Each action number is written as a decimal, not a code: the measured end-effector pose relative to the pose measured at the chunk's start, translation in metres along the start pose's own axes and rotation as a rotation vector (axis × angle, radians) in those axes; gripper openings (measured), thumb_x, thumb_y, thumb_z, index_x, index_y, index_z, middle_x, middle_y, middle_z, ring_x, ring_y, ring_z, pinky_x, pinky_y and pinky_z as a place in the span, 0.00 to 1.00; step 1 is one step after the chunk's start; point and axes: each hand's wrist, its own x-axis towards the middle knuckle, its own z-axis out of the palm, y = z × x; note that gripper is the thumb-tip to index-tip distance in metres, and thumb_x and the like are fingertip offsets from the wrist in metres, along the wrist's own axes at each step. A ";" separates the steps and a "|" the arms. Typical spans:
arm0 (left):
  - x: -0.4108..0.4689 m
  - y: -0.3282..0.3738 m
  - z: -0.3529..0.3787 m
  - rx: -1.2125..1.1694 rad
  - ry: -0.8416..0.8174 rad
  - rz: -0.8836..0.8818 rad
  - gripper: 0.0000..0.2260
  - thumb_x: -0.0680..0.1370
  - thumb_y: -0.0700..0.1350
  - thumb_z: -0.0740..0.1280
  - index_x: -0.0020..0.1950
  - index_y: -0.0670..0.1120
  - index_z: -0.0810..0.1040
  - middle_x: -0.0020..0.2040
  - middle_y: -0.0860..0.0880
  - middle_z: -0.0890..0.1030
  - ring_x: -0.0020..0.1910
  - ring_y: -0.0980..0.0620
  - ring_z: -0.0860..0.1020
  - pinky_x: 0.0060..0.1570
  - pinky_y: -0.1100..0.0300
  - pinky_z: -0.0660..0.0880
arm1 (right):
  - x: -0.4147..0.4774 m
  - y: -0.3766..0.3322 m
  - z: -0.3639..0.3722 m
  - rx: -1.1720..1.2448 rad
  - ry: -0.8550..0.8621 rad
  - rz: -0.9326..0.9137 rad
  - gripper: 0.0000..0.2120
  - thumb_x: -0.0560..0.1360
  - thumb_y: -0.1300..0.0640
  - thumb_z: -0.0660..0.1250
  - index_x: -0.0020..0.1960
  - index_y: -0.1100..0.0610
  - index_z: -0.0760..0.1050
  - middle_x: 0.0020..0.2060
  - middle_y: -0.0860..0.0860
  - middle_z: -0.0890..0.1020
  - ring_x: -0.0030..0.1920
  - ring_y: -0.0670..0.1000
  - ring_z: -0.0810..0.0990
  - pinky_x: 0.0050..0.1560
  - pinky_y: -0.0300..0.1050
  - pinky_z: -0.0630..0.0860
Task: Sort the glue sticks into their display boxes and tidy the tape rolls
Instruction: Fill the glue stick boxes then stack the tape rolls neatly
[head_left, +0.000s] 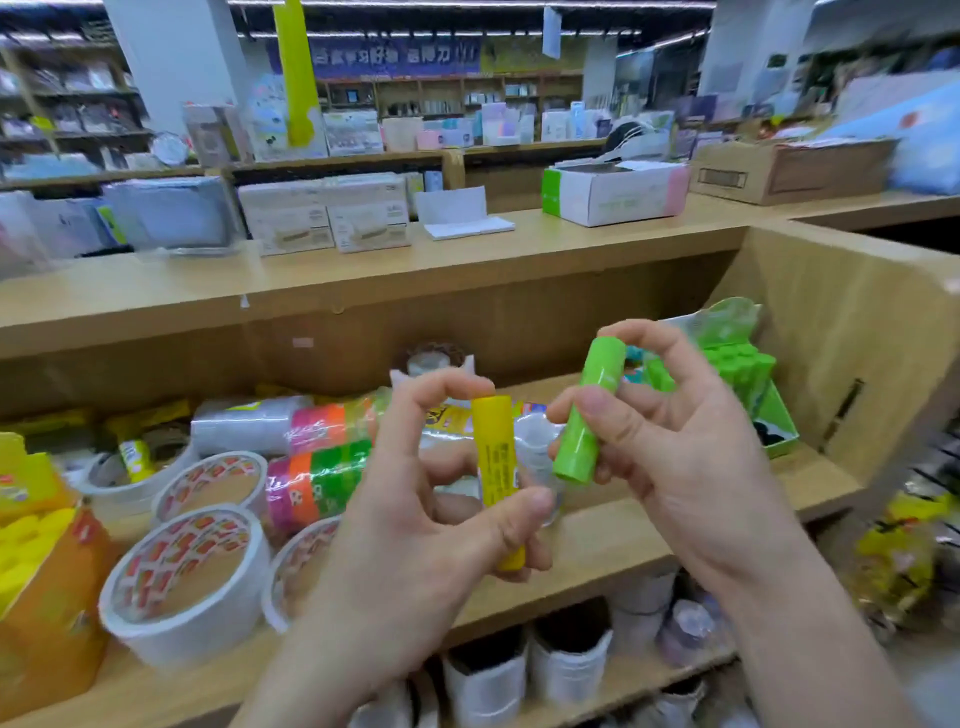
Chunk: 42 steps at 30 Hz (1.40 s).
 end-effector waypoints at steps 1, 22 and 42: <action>0.002 -0.003 0.011 0.011 -0.003 0.008 0.18 0.69 0.41 0.72 0.51 0.59 0.70 0.39 0.42 0.83 0.28 0.40 0.81 0.29 0.54 0.78 | -0.002 -0.003 -0.011 -0.005 0.041 -0.019 0.23 0.63 0.53 0.75 0.55 0.50 0.72 0.39 0.59 0.84 0.35 0.53 0.79 0.30 0.40 0.73; 0.099 -0.113 0.158 1.036 0.074 -0.016 0.05 0.76 0.55 0.64 0.50 0.56 0.74 0.40 0.56 0.78 0.43 0.52 0.77 0.41 0.54 0.73 | 0.035 0.029 -0.216 -0.862 0.315 -0.238 0.16 0.72 0.64 0.73 0.51 0.47 0.73 0.44 0.44 0.78 0.41 0.46 0.81 0.44 0.39 0.79; 0.100 -0.119 0.160 1.100 0.057 -0.148 0.14 0.75 0.49 0.65 0.61 0.57 0.71 0.57 0.57 0.77 0.55 0.54 0.75 0.50 0.58 0.71 | 0.045 0.046 -0.219 -1.402 0.208 -0.340 0.12 0.72 0.67 0.70 0.54 0.63 0.77 0.49 0.56 0.81 0.47 0.59 0.80 0.45 0.50 0.78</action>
